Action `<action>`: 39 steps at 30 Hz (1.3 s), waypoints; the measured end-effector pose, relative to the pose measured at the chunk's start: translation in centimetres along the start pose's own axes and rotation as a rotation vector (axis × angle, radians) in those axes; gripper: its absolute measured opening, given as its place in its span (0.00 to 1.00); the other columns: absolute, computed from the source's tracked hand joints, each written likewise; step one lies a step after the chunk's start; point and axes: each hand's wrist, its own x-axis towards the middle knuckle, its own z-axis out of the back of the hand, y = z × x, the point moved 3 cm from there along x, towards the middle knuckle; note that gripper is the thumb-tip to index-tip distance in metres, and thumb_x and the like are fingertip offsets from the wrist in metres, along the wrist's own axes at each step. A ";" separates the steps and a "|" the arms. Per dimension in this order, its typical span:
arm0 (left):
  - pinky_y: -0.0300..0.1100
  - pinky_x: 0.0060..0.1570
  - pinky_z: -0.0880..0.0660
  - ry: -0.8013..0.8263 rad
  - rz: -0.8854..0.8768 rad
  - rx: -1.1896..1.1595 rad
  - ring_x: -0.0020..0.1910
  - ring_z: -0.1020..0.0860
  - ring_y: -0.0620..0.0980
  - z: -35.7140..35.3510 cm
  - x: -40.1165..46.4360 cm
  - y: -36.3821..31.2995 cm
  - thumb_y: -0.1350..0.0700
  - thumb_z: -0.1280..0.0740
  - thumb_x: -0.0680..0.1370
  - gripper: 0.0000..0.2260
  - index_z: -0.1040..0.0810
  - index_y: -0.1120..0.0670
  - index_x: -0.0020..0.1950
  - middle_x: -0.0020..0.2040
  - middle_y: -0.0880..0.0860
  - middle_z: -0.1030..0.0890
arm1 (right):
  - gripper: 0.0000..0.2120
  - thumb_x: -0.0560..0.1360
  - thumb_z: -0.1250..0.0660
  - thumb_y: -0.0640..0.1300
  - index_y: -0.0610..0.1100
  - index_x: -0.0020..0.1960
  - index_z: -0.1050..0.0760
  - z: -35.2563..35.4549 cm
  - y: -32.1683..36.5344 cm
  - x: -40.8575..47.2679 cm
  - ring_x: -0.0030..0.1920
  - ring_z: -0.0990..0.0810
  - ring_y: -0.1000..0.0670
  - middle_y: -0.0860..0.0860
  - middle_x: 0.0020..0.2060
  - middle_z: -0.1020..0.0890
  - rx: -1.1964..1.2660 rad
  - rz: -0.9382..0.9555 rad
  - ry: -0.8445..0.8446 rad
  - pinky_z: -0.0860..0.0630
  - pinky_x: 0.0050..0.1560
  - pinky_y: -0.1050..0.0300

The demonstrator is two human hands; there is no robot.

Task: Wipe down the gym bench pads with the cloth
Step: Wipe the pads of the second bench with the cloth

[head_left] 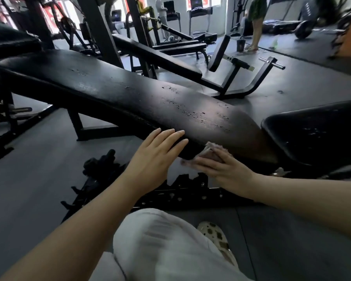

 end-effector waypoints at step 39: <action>0.54 0.56 0.27 0.220 -0.231 -0.119 0.56 0.22 0.59 -3.8 12.4 -8.5 0.45 0.49 0.74 0.24 0.19 0.55 0.54 0.56 0.57 0.20 | 0.29 0.81 0.43 0.41 0.46 0.74 0.56 2.3 0.1 -2.4 0.73 0.59 0.53 0.44 0.74 0.60 1.347 -2.273 -0.474 0.60 0.68 0.72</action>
